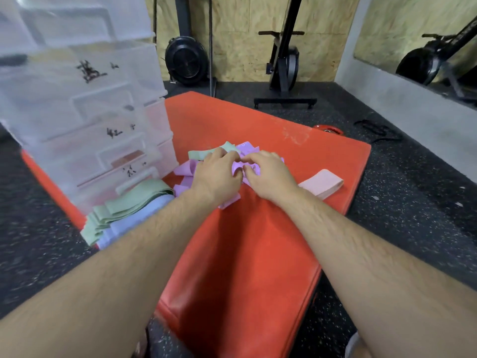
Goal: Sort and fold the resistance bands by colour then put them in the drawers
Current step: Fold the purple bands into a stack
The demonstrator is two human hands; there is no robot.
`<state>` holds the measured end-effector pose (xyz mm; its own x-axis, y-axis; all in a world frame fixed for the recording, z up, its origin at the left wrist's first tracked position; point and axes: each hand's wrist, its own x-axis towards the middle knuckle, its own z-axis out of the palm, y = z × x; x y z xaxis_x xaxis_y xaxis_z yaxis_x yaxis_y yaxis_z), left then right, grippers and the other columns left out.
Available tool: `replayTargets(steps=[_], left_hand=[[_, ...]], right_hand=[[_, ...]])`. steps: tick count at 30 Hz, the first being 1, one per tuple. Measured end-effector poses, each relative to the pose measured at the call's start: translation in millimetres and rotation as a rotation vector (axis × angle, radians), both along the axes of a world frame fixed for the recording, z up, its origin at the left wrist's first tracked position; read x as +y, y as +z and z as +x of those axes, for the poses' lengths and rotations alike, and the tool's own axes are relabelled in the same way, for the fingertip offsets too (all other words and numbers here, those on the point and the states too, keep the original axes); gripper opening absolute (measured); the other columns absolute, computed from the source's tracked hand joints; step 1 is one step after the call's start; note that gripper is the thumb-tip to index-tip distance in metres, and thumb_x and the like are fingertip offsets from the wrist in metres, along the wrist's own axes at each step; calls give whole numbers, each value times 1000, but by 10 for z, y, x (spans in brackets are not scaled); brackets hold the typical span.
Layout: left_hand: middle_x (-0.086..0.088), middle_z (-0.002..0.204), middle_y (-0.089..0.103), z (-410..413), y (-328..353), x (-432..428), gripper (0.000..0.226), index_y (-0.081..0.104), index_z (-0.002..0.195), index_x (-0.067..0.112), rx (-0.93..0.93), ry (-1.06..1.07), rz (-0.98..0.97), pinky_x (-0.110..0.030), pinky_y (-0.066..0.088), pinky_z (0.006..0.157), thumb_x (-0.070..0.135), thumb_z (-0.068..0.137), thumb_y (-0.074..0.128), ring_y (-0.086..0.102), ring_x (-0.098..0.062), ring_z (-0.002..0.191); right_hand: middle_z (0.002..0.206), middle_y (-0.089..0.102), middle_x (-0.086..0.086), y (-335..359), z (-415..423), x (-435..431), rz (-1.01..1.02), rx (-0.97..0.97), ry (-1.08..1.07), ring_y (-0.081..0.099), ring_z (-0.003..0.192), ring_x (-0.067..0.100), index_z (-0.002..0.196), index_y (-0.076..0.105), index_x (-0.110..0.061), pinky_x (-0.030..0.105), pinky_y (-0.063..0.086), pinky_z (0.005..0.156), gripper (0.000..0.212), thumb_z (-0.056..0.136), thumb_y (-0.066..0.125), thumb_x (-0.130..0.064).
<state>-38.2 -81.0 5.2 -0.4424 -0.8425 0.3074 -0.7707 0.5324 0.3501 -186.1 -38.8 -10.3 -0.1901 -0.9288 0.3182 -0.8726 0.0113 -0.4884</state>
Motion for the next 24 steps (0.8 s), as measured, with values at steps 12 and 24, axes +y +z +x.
replayTargets(steps=[12,24], left_hand=[[2,141,48,271,-103,-509,44,52,134,28,-73,54,33,-41,34,105,32,91,52,45,-27,128],[-3,131,51,40,-47,-679,43,51,133,25,50,81,116,-42,33,102,25,90,50,46,-27,124]], right_hand=[[157,37,-3,-211,237,-823,97,-7,-159,25,146,24,133,61,-34,39,22,118,38,98,47,-32],[137,59,-2,-61,198,-1381,40,-152,-38,50,129,28,117,72,-20,36,35,111,35,98,43,-15]])
